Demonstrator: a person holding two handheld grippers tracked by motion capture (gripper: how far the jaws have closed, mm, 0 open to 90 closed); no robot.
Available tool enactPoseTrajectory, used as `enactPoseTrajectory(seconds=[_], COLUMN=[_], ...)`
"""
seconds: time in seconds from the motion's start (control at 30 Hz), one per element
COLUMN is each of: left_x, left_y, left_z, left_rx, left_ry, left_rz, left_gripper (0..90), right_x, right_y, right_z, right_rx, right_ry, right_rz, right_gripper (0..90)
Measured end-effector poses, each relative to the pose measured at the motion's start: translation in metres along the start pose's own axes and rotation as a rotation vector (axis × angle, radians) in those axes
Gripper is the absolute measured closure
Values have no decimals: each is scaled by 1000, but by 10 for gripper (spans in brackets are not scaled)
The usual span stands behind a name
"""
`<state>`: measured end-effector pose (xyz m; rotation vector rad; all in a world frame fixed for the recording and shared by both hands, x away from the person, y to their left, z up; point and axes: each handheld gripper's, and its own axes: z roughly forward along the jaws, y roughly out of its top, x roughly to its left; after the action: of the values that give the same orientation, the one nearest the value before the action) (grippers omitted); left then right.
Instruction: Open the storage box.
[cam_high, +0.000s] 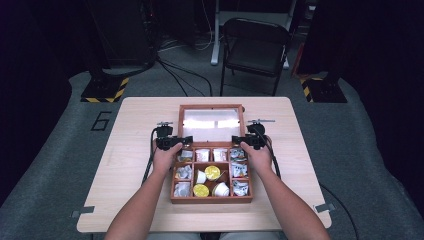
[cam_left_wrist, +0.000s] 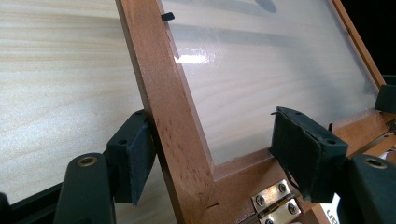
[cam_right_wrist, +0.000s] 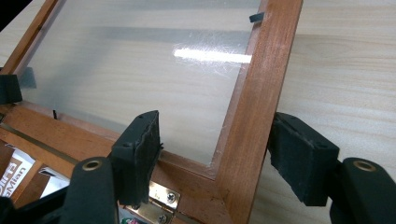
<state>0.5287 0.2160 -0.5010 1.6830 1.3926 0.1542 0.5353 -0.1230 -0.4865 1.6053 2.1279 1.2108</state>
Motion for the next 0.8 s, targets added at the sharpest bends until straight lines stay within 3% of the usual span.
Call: enactPoseTrajectory(seconds=[0.17, 0.47, 0.8], left_x=[1, 3, 4], left_y=[0, -1, -1], left_z=[0, 2, 2], left_rx=[7, 19, 23], left_ry=[-4, -14, -13], left_rz=[-1, -43, -46], left_gripper=[315, 314, 313], right_x=[-1, -5, -6], right_y=[0, -1, -1], right_z=[0, 3, 3], right_rx=[5, 17, 25], right_ry=[5, 30, 34], right_rz=[10, 43, 57], right_gripper=[339, 338, 338])
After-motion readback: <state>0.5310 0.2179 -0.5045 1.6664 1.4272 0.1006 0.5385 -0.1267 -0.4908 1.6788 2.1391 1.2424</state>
